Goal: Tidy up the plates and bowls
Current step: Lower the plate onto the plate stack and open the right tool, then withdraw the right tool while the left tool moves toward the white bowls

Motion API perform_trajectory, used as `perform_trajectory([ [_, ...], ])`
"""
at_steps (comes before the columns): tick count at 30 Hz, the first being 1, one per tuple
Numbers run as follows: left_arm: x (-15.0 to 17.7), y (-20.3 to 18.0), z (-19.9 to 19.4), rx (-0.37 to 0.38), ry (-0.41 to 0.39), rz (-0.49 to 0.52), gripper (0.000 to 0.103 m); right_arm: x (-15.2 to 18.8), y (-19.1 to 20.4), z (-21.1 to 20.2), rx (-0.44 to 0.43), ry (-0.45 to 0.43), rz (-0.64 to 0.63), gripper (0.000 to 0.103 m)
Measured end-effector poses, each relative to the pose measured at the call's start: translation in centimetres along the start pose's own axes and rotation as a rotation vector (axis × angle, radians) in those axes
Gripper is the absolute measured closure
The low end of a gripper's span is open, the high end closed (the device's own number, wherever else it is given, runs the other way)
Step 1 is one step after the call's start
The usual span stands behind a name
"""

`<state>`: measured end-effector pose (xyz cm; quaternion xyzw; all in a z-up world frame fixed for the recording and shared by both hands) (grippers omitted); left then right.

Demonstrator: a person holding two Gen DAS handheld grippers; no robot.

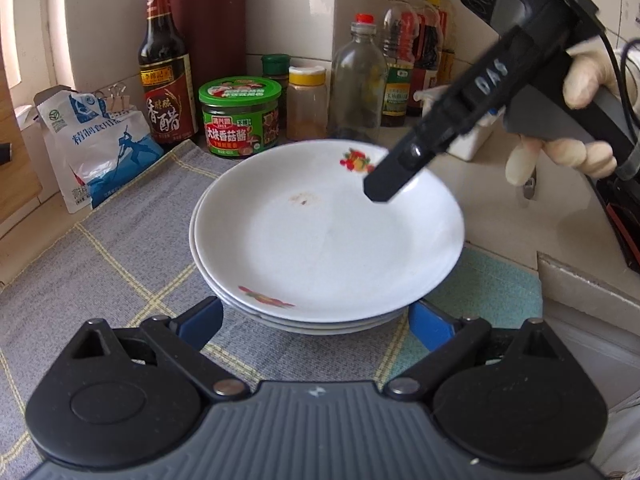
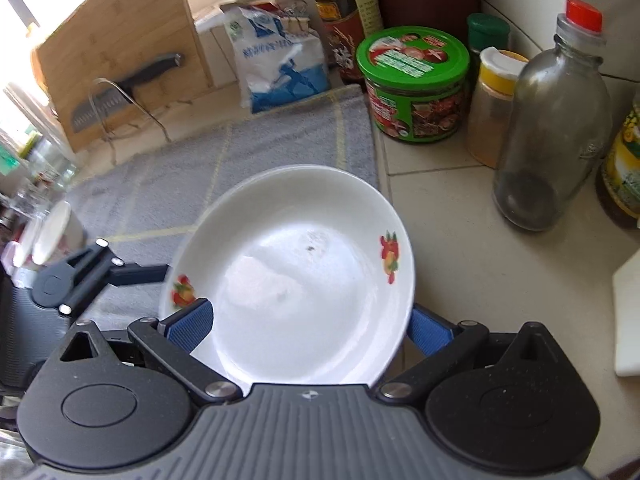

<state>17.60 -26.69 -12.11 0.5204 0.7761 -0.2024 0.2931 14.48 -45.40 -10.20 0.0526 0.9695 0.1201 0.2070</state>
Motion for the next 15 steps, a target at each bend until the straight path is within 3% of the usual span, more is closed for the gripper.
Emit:
perform_trajectory([
  [3, 0.1, 0.1, -0.1, -0.008, -0.01, -0.006, 0.005, 0.0, 0.5, -0.4, -0.001, -0.016, -0.019, 0.0],
  [10, -0.3, 0.2, -2.2, -0.021, -0.082, -0.029, 0.002, -0.7, 2.8, -1.5, 0.156, -0.125, -0.164, 0.0],
  [15, -0.2, 1.1, -3.4, -0.092, -0.082, -0.055, 0.002, -1.5, 5.6, -1.8, 0.197, -0.19, -0.284, 0.0],
])
Point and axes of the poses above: each gripper's, at about its wrist camera, not at the fingertips, and z roughly the way its jaws point, y to its left, x to its underside, the point moved 7 cm from there along z, roughly the way its jaws point, and after that the axes turned 5 degrees about y, right-handed, at the moved point
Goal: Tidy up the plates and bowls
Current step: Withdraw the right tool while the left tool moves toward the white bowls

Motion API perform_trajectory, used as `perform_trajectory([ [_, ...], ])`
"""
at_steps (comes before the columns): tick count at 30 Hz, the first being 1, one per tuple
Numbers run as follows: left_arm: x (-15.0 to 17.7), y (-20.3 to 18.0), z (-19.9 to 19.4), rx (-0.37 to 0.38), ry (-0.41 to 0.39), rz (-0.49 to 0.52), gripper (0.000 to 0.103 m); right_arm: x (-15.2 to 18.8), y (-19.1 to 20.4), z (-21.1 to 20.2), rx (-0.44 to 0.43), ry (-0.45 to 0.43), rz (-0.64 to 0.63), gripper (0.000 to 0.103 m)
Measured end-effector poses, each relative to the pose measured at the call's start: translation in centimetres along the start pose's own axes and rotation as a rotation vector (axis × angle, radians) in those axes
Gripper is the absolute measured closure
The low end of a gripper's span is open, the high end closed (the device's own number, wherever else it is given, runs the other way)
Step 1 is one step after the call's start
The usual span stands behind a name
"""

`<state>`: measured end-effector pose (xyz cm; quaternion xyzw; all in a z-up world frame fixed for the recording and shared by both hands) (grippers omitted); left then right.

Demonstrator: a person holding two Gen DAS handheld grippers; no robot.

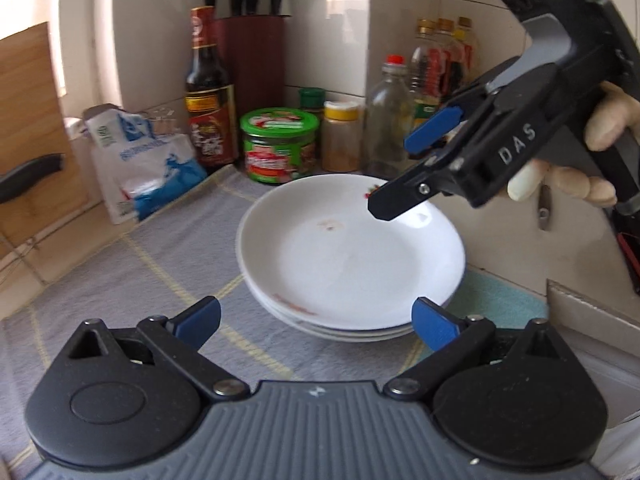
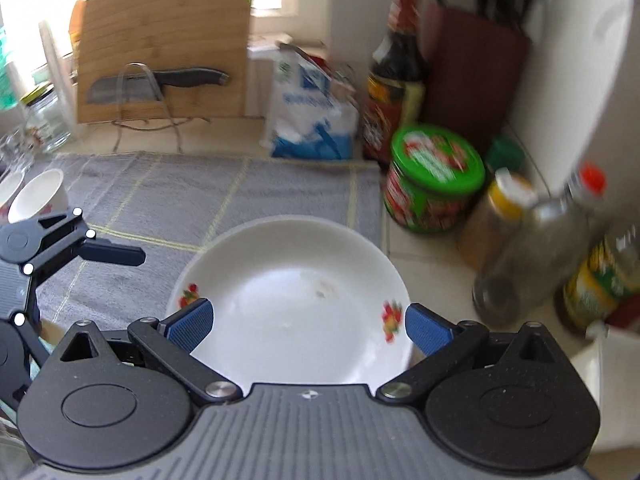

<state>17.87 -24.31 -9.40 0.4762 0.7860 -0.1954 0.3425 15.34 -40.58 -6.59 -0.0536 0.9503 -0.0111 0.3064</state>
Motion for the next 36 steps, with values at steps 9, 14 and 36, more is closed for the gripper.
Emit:
perform_trajectory([
  [9, 0.0, 2.3, -4.4, -0.13, -0.03, -0.068, 0.001, -2.2, 4.0, -0.9, -0.055, -0.116, -0.14, 0.0],
  [14, 1.1, 3.7, -6.6, -0.209, -0.015, -0.129, 0.001, -2.4, 6.8, 0.2, -0.131, -0.098, -0.213, 0.0],
  [36, 13.8, 12.6, -20.7, -0.404, 0.006, -0.266, 0.001, 1.3, 28.7, 1.3, -0.318, -0.089, -0.34, 0.0],
])
Point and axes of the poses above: each gripper's, at about its wrist camera, not at the fingertips, and z roughly the way its jaws point, y to its left, x to its underside, the point moved 7 cm from there along z, roughly the way its jaws point, and after that the axes turned 5 degrees about y, right-handed, at the moved point
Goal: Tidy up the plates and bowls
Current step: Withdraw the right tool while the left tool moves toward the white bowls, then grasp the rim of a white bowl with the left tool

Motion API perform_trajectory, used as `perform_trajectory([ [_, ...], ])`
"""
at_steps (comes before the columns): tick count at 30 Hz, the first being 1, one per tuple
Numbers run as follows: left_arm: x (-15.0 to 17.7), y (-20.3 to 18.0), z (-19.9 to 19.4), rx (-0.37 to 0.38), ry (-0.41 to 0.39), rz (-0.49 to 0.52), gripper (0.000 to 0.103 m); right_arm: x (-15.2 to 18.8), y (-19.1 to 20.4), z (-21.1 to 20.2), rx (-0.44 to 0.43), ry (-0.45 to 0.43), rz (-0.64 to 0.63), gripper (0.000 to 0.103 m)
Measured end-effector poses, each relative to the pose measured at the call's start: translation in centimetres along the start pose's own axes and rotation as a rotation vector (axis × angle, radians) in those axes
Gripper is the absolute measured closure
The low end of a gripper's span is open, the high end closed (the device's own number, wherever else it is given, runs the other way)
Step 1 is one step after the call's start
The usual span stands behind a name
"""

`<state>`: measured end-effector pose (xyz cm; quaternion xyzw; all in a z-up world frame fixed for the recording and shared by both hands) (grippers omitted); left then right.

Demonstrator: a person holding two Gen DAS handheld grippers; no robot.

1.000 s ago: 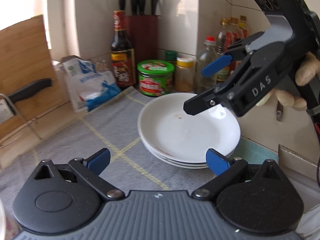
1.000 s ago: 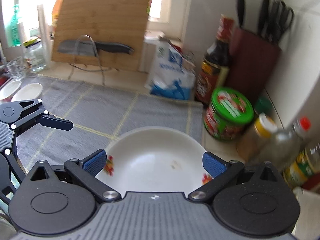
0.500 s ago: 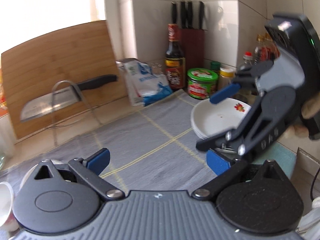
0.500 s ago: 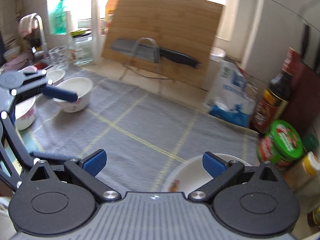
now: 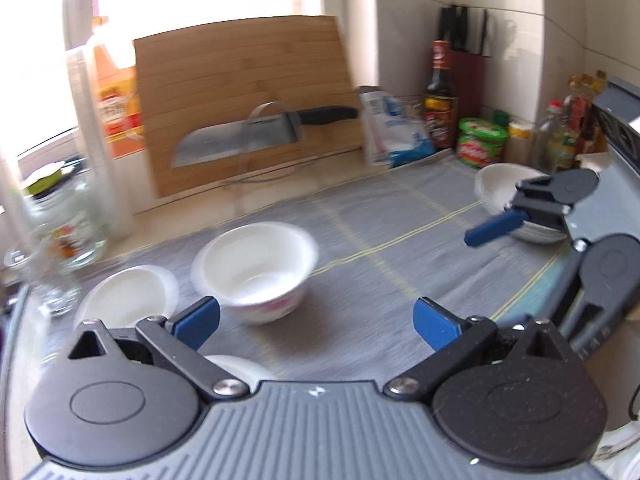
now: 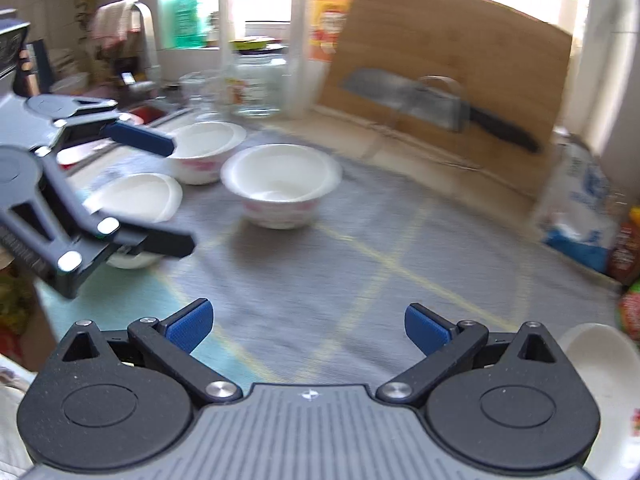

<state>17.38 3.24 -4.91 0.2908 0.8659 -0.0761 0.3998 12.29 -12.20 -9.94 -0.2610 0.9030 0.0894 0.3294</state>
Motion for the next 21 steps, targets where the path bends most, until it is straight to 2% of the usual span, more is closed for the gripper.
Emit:
perform_trajectory([
  [5, 2.5, 3.8, -1.2, -0.065, 0.051, -0.012, 0.001, -0.9, 4.6, 2.3, -0.098, -0.002, -0.041, 0.0],
  [9, 4.4, 6.6, -1.3, -0.084, 0.115, -0.019, 0.001, -1.5, 7.7, 3.9, -0.154, 0.01, -0.088, 0.0],
  [14, 6.4, 9.3, -0.4, -0.034, 0.205, -0.074, 0.006, -2.1, 10.7, 5.2, -0.187, 0.005, -0.148, 0.0],
  [21, 6.6, 10.3, 0.5, 0.045, 0.245, -0.112, 0.025, -2.8, 12.1, 6.3, -0.173, -0.003, -0.189, 0.0],
])
Point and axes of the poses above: each gripper's, at about its wrist camera, not at the fingertips, and z roughly the way its jaws point, y to its left, x to its underside, the point moved 7 cm from there along z, roughly the way its jaws point, and after that the axes turned 5 degrees about y, right-handed, at the moved point
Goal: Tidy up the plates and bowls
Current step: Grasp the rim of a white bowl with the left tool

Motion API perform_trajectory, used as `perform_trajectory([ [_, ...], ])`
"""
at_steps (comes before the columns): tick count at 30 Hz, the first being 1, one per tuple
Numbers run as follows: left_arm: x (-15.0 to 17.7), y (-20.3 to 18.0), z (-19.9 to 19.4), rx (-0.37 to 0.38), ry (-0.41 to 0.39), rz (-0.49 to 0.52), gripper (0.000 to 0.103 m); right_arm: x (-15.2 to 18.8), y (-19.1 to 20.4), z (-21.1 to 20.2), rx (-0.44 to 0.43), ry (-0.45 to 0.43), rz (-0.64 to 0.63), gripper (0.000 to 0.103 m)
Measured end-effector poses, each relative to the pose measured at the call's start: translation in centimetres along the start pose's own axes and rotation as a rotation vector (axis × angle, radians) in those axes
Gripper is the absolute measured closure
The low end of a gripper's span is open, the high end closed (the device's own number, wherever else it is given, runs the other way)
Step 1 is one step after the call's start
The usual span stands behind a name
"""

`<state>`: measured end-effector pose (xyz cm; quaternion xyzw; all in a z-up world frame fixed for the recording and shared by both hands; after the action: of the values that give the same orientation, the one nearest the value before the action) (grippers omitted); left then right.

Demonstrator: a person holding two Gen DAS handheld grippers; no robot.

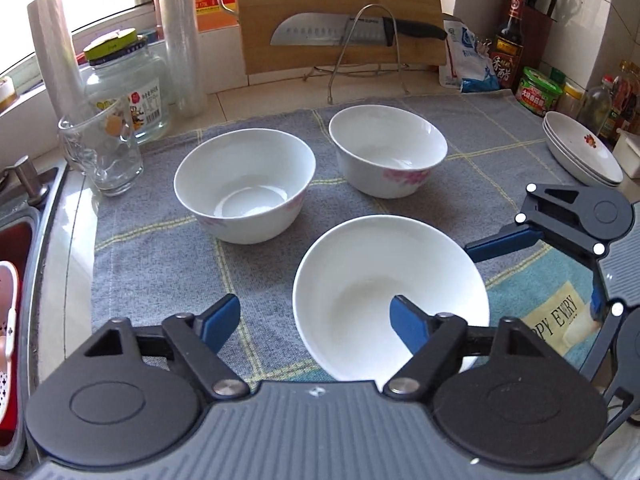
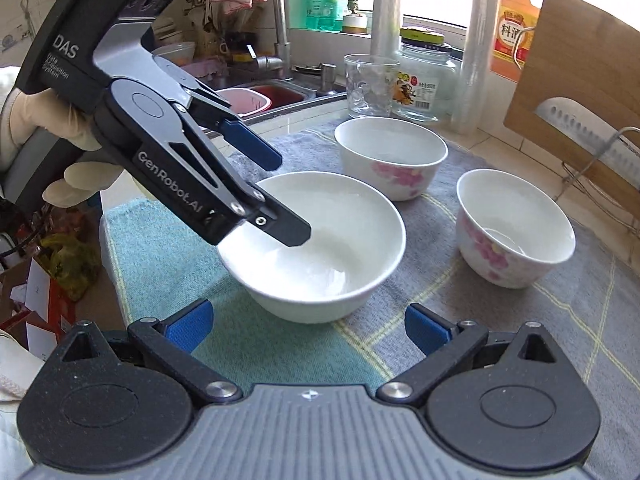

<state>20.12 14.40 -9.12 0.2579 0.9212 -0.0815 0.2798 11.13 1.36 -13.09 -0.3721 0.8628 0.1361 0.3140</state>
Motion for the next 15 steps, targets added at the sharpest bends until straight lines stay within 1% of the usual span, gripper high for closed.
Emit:
perform_trajectory([
  [1, -0.03, -0.02, 0.05, 0.013, 0.004, 0.0, 0.028, -0.14, 0.08, 0.05, 0.002, -0.001, -0.007, 0.0],
  [3, -0.07, -0.01, 0.19, 0.036, 0.013, -0.002, 0.03, -0.46, 0.09, 0.28, 0.006, -0.001, -0.016, 0.003],
  [7, -0.14, -0.21, 0.37, 0.056, 0.021, 0.009, 0.039, -0.7, 0.26, 0.45, 0.006, 0.0, -0.031, 0.01],
  [9, -0.18, -0.28, 0.38, 0.066, 0.023, 0.011, 0.042, -0.76, 0.21, 0.49, 0.013, -0.002, -0.037, 0.012],
  [10, -0.21, -0.32, 0.39, 0.073, 0.025, 0.012, 0.046, -0.71, 0.23, 0.46, 0.012, -0.002, -0.037, 0.012],
  [12, -0.27, -0.45, 0.43, 0.086, 0.029, 0.017, 0.051, -0.75, 0.14, 0.45, 0.004, -0.002, -0.032, 0.014],
  [15, -0.5, -0.53, 0.51, 0.089, 0.028, 0.03, 0.051, -0.82, 0.05, 0.4, 0.01, -0.006, -0.032, 0.016],
])
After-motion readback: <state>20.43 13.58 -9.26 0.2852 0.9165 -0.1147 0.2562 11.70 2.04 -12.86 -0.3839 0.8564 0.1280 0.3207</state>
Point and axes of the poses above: each gripper's, at about its wrist camera, not at the fingertips, and z roughly the way its jaws point, y to its left, x to its underside, the point moved 7 cm from there along z, roughly the way its jaws point, and after that the axes turned 5 degrees about y, right-handed, at the moved point
